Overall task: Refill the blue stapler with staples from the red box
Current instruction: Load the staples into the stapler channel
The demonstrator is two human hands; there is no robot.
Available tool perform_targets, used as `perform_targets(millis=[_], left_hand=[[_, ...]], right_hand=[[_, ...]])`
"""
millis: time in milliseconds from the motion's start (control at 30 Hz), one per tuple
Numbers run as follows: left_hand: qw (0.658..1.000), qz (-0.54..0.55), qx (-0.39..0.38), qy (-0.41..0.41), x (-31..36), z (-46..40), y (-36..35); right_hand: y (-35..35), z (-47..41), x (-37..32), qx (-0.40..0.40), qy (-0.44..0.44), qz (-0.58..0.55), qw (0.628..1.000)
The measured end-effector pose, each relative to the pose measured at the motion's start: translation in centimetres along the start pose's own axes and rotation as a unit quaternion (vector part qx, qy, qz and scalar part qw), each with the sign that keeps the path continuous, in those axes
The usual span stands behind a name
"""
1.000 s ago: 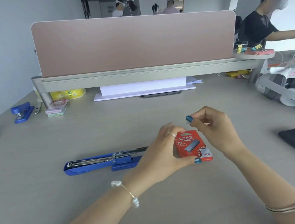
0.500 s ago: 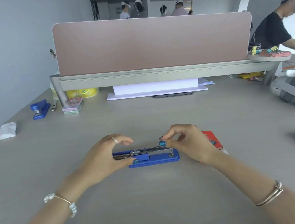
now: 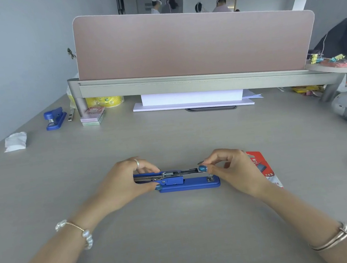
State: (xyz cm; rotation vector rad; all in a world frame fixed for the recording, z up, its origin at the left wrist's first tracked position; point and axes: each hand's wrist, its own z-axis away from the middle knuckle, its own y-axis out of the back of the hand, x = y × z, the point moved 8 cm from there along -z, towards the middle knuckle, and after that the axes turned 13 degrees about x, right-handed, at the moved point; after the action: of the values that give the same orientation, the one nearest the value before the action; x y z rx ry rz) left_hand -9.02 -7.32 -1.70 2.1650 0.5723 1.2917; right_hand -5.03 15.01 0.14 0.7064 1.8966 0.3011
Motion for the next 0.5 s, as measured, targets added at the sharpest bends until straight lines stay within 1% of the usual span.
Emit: perform_targets(millis=[367,500], left_hand=[[1.000,-0.001,0.001,-0.001,0.45,0.26,0.14],[1.000,-0.003,0.000,0.000,0.50,0.28,0.20]], right_hand=[[0.33,-0.16,0.83,0.007,-0.020,-0.035,0.999],[0.18,-0.15,0.93,0.004,-0.019,-0.027,0.999]])
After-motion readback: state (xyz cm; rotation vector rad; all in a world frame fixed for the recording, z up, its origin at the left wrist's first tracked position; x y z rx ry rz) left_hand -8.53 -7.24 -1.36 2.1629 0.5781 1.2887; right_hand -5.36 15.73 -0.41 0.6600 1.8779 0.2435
